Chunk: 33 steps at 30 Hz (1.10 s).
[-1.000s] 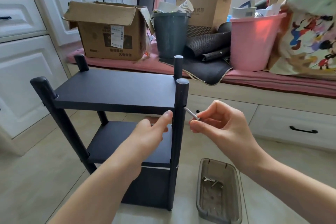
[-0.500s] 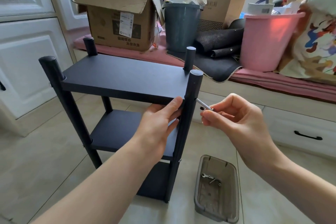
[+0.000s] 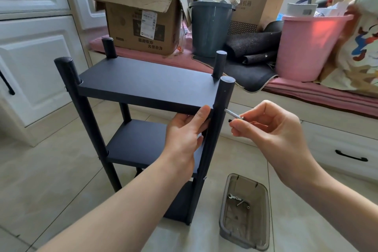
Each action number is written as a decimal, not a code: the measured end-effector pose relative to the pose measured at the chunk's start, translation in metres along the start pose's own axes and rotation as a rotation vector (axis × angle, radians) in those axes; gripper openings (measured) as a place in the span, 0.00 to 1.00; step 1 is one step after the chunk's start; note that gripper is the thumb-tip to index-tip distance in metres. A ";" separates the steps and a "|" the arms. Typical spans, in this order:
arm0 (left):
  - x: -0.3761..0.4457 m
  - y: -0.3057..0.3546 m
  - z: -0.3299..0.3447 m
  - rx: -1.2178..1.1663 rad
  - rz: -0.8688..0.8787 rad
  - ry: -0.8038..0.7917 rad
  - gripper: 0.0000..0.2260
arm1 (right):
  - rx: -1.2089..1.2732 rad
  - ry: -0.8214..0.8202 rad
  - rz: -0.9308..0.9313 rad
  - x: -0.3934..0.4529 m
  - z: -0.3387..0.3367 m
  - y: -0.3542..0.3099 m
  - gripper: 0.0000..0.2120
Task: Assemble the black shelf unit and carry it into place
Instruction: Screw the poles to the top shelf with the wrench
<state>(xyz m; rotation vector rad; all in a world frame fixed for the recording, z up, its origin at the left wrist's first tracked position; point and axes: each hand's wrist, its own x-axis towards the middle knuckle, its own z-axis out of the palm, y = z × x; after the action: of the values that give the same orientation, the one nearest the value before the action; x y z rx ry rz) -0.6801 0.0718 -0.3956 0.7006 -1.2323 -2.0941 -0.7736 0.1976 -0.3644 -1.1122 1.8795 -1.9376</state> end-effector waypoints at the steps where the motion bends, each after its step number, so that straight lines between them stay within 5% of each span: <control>1: 0.000 -0.001 0.000 -0.004 0.005 0.001 0.07 | -0.010 -0.004 -0.005 0.001 0.000 0.000 0.07; 16: 0.002 -0.002 0.003 -0.037 0.114 -0.035 0.11 | -0.094 -0.051 -0.090 0.015 0.011 0.009 0.12; 21: 0.002 -0.004 0.004 -0.058 0.125 -0.026 0.05 | -0.310 -0.031 -0.173 0.015 0.010 0.009 0.12; 33: 0.001 -0.002 0.002 -0.066 0.140 -0.031 0.11 | -0.526 0.024 -0.289 0.016 0.004 0.007 0.08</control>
<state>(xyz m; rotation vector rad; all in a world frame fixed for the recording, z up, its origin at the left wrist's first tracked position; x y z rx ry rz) -0.6833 0.0729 -0.3966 0.5381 -1.1883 -2.0270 -0.7840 0.1833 -0.3656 -1.5838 2.4391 -1.6202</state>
